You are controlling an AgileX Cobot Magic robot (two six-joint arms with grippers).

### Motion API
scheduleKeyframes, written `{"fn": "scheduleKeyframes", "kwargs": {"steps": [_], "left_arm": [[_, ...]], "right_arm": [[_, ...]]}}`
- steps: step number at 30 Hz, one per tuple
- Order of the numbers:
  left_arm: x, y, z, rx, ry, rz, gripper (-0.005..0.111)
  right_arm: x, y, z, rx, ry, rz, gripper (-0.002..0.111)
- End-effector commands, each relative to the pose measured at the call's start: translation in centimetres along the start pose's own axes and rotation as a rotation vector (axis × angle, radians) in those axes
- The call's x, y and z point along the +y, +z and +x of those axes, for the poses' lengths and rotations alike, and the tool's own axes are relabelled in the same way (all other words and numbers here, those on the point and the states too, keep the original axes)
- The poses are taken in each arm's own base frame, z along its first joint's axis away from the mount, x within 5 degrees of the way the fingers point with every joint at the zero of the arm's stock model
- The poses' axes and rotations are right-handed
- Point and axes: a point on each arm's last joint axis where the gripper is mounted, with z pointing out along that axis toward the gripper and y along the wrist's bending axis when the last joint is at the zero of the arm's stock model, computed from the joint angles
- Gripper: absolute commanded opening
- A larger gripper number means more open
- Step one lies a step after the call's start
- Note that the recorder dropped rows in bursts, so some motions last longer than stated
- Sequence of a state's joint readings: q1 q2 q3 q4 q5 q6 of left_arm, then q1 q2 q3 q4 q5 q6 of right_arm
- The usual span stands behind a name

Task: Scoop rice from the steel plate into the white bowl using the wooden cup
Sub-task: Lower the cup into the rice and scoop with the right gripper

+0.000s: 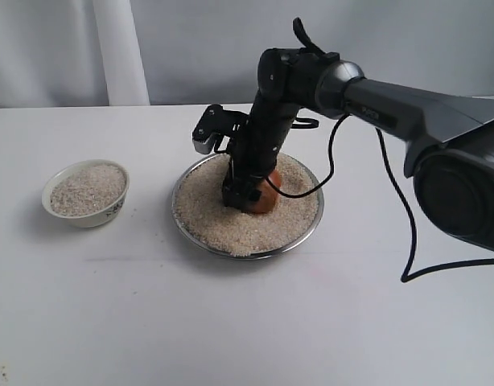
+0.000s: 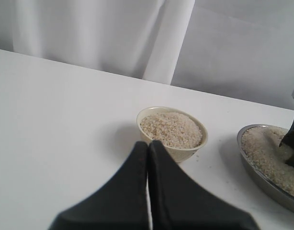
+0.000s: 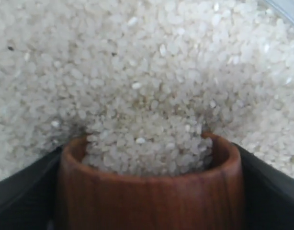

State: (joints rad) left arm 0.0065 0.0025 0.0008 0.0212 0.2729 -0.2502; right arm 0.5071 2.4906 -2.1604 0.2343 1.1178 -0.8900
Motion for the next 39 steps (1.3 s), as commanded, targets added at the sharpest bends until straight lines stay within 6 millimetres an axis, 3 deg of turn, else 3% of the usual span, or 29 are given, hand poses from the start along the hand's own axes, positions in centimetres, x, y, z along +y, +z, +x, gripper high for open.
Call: {"fn": "scheduleKeyframes", "kwargs": {"steps": [1, 15, 39], "left_arm": [[-0.1, 0.0, -0.1, -0.008, -0.006, 0.01, 0.0], [-0.1, 0.0, -0.1, -0.008, -0.006, 0.01, 0.0], [-0.1, 0.0, -0.1, -0.008, -0.006, 0.01, 0.0]], "right_arm": [[0.0, -2.8, -0.7, -0.062, 0.008, 0.021, 0.0], [0.2, -5.4, -2.3, -0.212, 0.02, 0.052, 0.0], [0.7, -5.4, -2.8, -0.269, 0.015, -0.007, 0.0]]}}
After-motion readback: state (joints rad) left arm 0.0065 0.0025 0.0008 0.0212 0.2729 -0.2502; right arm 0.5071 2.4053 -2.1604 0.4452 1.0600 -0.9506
